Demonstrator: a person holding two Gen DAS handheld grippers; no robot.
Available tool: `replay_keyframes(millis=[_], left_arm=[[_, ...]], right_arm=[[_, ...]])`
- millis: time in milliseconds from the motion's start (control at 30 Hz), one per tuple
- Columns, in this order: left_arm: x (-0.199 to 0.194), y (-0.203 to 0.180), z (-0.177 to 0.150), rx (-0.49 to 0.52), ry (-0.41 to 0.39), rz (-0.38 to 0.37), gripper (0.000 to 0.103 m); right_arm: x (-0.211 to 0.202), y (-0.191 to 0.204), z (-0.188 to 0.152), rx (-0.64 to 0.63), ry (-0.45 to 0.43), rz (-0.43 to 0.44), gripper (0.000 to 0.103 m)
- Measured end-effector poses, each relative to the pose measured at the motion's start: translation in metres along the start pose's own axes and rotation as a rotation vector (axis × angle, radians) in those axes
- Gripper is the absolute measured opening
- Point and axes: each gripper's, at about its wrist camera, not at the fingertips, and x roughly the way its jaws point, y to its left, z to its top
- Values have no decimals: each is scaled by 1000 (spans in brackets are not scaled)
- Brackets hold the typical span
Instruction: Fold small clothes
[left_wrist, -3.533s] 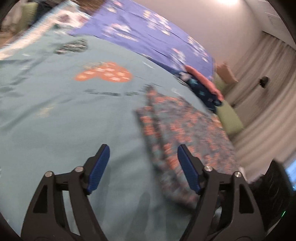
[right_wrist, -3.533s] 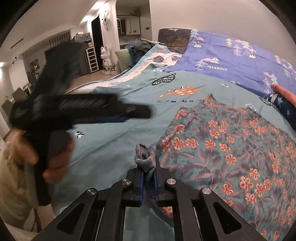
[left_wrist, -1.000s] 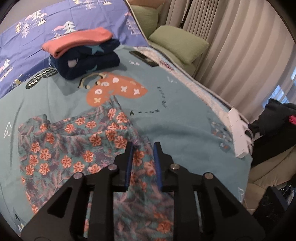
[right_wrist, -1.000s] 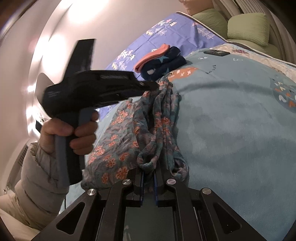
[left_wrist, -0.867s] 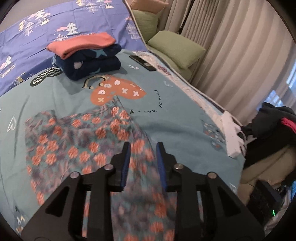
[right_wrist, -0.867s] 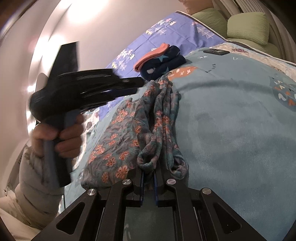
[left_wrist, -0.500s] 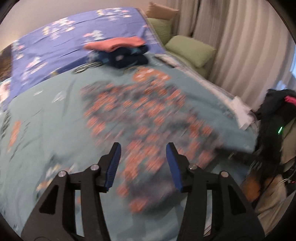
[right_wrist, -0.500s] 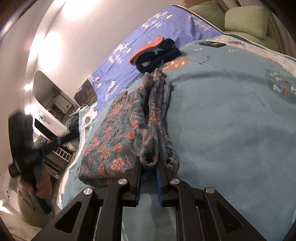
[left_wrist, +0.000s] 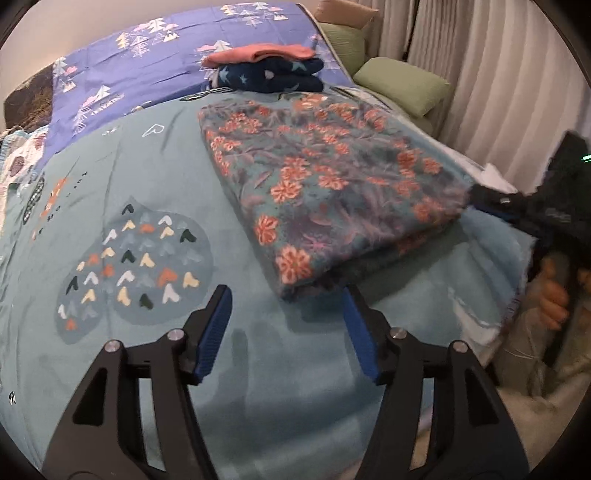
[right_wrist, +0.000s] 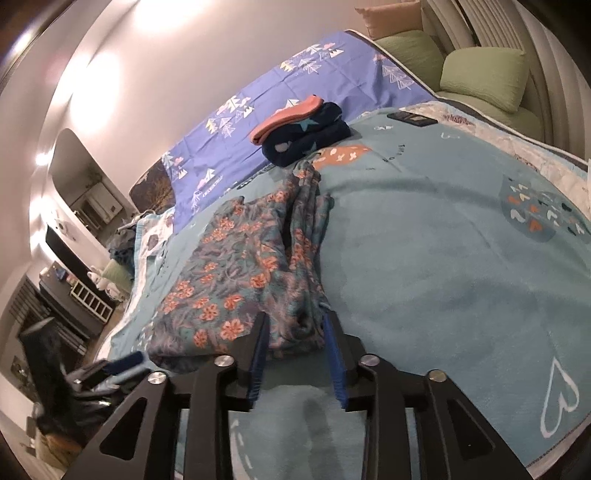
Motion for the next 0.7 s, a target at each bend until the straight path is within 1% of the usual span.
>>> replay_keyframes(millis=[33,67,167,367,433,467,500,533,600,667,700], left_arm=[[5,-1,2,-8,-9,23,63],[8,-2,4,-19,-20,39,63],[11,-2,7,-46,-47,46,63],[21,-7,11,-41,-64,73,63],[28,-8,15,-53,-72,99,63],[32,-8,16,-53,-69,123,61],[33,-7,15,-52,-64,133,51],[32,-4,13,-54,-57,138,47],[25,3,8,-72,-54,144,47],[15,11,0,-101,-57,127,47],[12,14,-4,-111,-54,115,47]], right_arm=[[-1,3,0,-9,-1,-5,40],[-1,6,-1,-15,0,-10,41],[0,11,-2,-28,7,-24,43],[6,13,-1,-23,20,-36,46],[11,13,0,-22,28,-39,47],[14,13,0,-20,32,-41,47],[16,12,0,-18,36,-45,47],[18,12,0,-16,38,-51,47],[19,6,0,-14,37,-92,47],[22,-3,-1,-8,45,-149,47],[23,-8,-2,5,54,-148,47]])
